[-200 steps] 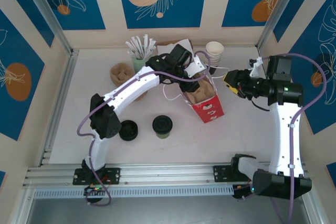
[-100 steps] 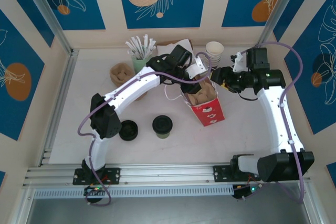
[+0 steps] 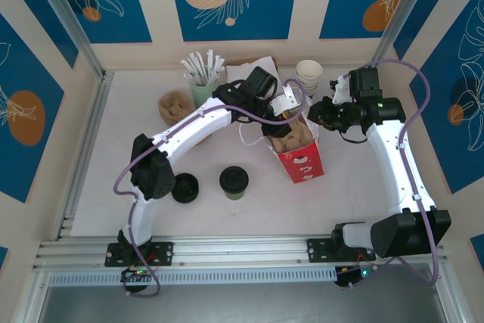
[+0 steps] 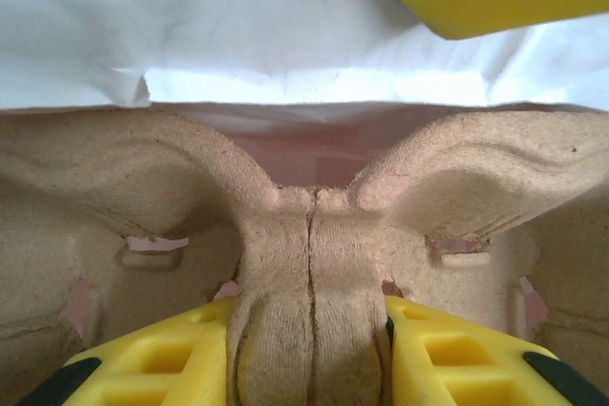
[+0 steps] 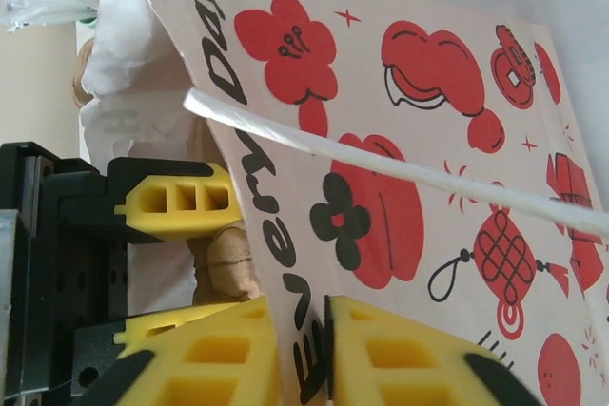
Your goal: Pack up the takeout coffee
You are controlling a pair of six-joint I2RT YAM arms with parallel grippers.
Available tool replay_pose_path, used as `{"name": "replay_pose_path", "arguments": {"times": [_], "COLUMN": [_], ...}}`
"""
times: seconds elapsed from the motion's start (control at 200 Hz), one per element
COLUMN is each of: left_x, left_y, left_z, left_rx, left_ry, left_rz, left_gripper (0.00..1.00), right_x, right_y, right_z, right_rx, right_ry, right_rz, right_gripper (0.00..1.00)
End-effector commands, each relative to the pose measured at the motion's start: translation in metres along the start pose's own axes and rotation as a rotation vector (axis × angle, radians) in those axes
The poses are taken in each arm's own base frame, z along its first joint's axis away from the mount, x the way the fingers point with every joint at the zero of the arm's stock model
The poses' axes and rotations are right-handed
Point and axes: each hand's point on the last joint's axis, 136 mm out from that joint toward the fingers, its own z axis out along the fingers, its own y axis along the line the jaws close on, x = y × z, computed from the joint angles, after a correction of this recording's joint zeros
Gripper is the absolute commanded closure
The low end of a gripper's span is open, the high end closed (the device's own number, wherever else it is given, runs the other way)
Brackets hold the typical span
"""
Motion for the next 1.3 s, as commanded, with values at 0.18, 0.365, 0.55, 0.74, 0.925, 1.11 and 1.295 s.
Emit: {"name": "replay_pose_path", "arguments": {"times": [0.18,0.365,0.55,0.74,0.925,1.11,1.295], "left_x": [0.008,0.008,-0.001,-0.005,-0.001,0.007,0.016], "left_y": [-0.009,-0.017,-0.03,-0.042,-0.046,-0.051,-0.055], "left_z": [0.015,0.002,-0.024,-0.04,-0.046,-0.039,-0.022], "left_rx": [0.075,0.081,0.089,0.113,0.108,0.119,0.141], "left_ry": [0.025,0.045,0.031,0.022,0.046,0.082,0.112], "left_rz": [0.068,0.107,0.123,0.117,0.123,0.135,0.135], "left_gripper": [0.63,0.63,0.62,0.62,0.61,0.61,0.61], "right_x": [0.023,0.029,0.033,0.037,0.045,0.061,0.076], "right_y": [0.002,0.02,0.039,0.044,0.029,0.014,-0.001], "right_z": [0.0,-0.003,-0.008,-0.015,-0.009,0.001,0.004], "right_rx": [-0.048,-0.139,-0.229,-0.291,-0.272,-0.267,-0.23], "right_ry": [0.04,0.056,0.075,0.07,0.063,0.058,0.06], "right_rz": [0.097,0.138,0.181,0.241,0.278,0.294,0.299], "right_gripper": [0.89,0.9,0.91,0.92,0.92,0.93,0.93]}}
